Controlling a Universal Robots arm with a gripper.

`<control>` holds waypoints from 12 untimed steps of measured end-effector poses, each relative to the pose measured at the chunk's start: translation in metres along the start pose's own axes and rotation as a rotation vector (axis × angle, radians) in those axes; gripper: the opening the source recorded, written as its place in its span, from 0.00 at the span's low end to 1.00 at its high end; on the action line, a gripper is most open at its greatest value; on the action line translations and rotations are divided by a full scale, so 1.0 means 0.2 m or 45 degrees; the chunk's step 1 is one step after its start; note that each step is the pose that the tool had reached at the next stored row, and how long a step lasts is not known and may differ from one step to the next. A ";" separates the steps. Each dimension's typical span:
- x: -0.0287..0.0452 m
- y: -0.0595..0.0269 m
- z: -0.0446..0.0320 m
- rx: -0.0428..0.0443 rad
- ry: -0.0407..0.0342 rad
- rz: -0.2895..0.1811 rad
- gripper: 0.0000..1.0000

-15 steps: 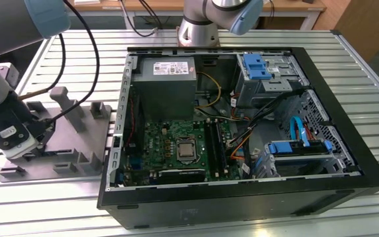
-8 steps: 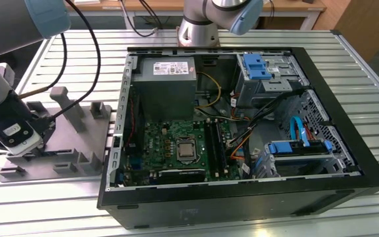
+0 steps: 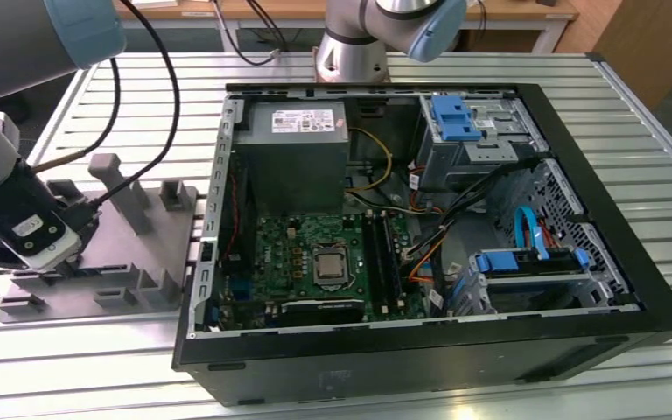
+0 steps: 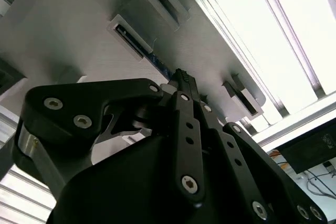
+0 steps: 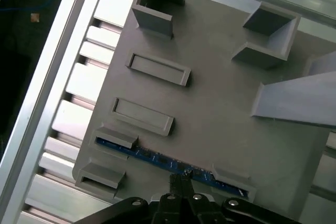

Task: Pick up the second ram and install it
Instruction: 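Pick up the second ram and move it above second insertion slot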

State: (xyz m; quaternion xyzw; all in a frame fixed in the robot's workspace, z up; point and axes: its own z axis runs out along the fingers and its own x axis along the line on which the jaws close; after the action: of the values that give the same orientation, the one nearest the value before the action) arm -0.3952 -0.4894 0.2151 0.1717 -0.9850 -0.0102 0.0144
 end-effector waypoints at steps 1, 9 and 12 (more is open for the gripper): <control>0.000 0.000 0.000 0.000 0.0002 -0.011 0.10; 0.000 0.000 0.000 0.002 0.0025 -0.102 0.10; 0.000 0.000 0.000 0.003 0.0034 -0.135 0.10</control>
State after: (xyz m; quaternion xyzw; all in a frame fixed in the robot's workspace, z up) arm -0.3952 -0.4894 0.2150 0.2237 -0.9745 -0.0095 0.0149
